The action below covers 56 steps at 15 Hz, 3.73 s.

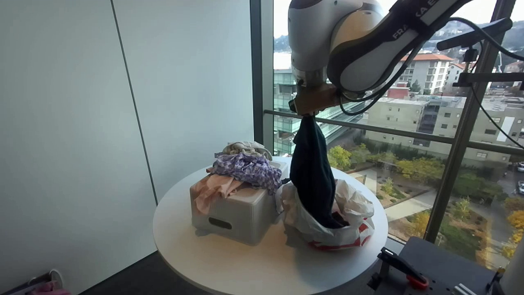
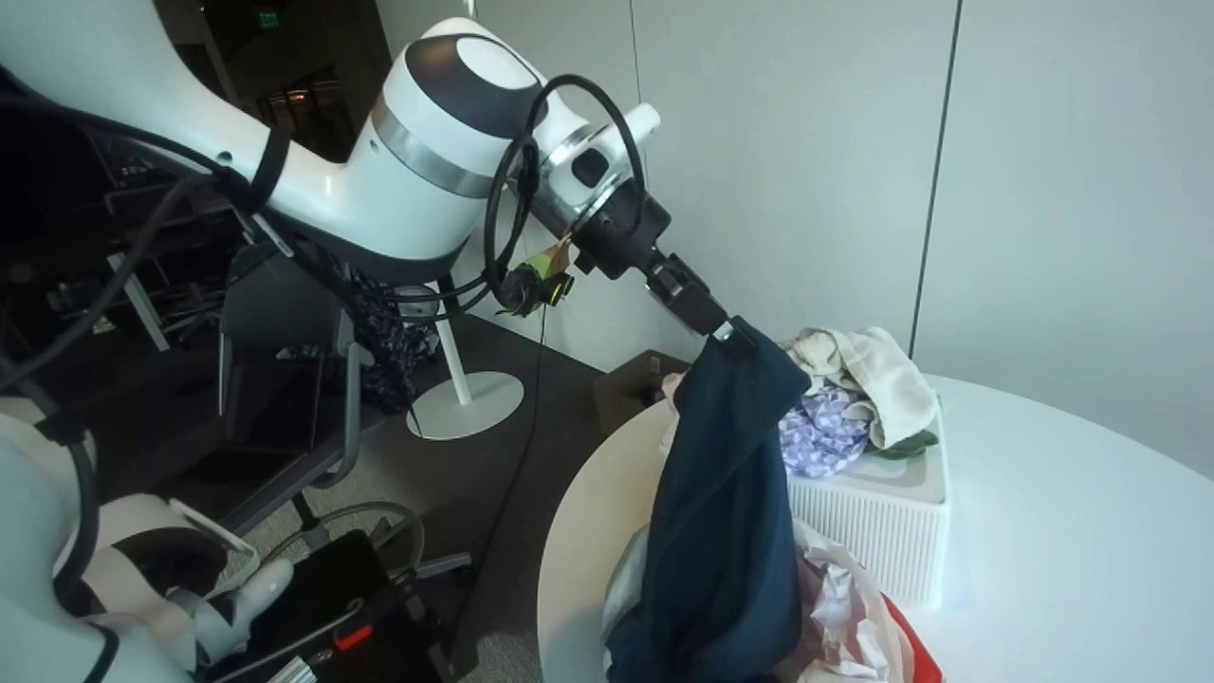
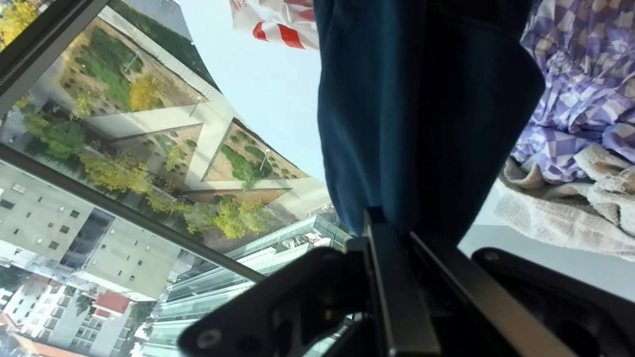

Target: Put the blue and purple clothes in the plastic bag

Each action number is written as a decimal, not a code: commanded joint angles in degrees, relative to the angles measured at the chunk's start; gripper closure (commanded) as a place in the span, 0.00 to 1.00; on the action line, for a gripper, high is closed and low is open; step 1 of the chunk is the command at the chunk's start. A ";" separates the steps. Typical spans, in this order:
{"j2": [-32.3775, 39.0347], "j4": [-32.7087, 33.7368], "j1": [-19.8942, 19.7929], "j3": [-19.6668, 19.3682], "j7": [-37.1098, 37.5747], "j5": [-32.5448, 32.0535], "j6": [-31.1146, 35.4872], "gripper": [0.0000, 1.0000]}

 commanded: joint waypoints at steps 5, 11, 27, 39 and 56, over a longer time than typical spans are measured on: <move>3.59 -3.67 -1.31 -4.47 1.05 -2.51 -0.15 0.96; 4.86 -8.85 -0.99 -6.18 -1.12 -0.79 -0.80 0.96; 36.10 3.35 4.61 -6.59 9.50 -13.84 6.44 0.96; 51.07 13.31 0.61 -9.38 13.41 -13.50 12.00 0.64; 17.04 7.00 16.52 5.93 -4.34 3.49 -37.89 0.00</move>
